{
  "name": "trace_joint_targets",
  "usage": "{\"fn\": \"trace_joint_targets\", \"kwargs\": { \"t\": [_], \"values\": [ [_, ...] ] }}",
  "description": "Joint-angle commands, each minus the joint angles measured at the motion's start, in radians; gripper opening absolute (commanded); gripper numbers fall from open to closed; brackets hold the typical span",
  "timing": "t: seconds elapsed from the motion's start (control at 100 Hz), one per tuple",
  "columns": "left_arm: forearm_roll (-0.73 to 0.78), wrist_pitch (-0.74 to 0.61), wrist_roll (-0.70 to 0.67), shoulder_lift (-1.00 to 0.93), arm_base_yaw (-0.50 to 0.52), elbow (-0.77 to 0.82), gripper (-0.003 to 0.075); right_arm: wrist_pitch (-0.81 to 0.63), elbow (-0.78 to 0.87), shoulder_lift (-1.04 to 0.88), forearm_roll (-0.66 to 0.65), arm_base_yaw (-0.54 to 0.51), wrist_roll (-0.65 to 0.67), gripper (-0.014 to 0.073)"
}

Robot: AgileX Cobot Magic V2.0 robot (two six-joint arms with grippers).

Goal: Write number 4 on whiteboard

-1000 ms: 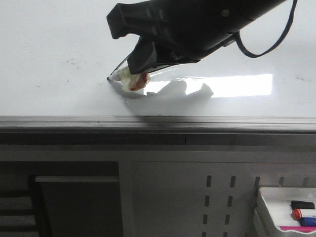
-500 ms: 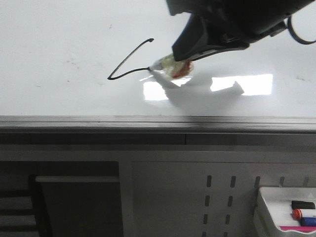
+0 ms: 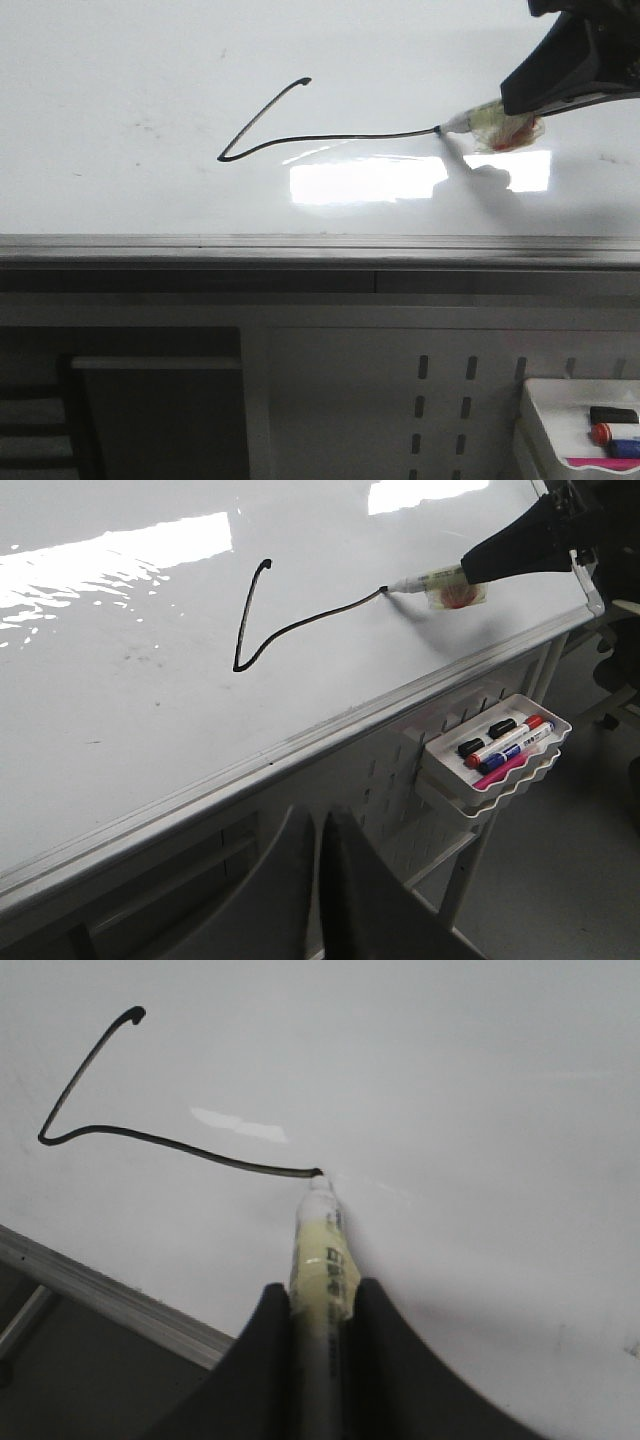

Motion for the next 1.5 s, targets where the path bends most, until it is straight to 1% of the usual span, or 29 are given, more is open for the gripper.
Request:
{"fn": "trace_joint_targets", "kwargs": {
  "t": [0.0, 0.11, 0.29, 0.42, 0.5, 0.71, 0.87, 1.49],
  "values": [
    [-0.011, -0.090, -0.009, 0.006, 0.002, -0.023, -0.0020, -0.039, -0.029, -0.016, 0.013, -0.019, -0.005, -0.0060],
    [-0.011, -0.100, -0.009, 0.006, 0.002, -0.023, -0.0020, 0.001, -0.069, -0.057, 0.047, -0.002, -0.005, -0.0060],
    [-0.011, -0.103, -0.009, 0.006, 0.002, -0.023, -0.0020, 0.010, -0.171, -0.085, 0.051, 0.077, -0.005, -0.0060],
    [-0.011, -0.104, -0.009, 0.006, 0.002, -0.023, -0.0020, -0.022, -0.216, -0.053, 0.051, 0.131, -0.005, -0.0060],
    [-0.011, -0.104, -0.009, 0.006, 0.002, -0.023, -0.0020, -0.035, -0.233, -0.015, 0.051, 0.145, -0.005, -0.0060],
    [-0.011, -0.104, -0.009, 0.006, 0.002, -0.023, -0.0020, -0.025, -0.264, 0.083, 0.051, 0.151, -0.005, -0.0060],
    [-0.011, -0.104, -0.009, 0.006, 0.002, -0.023, -0.0020, -0.021, -0.277, 0.124, 0.051, 0.155, -0.005, -0.0060],
    [-0.011, -0.104, -0.009, 0.006, 0.002, -0.023, -0.0020, -0.054, -0.288, 0.150, 0.051, 0.157, -0.005, -0.0060]
  ]
}}
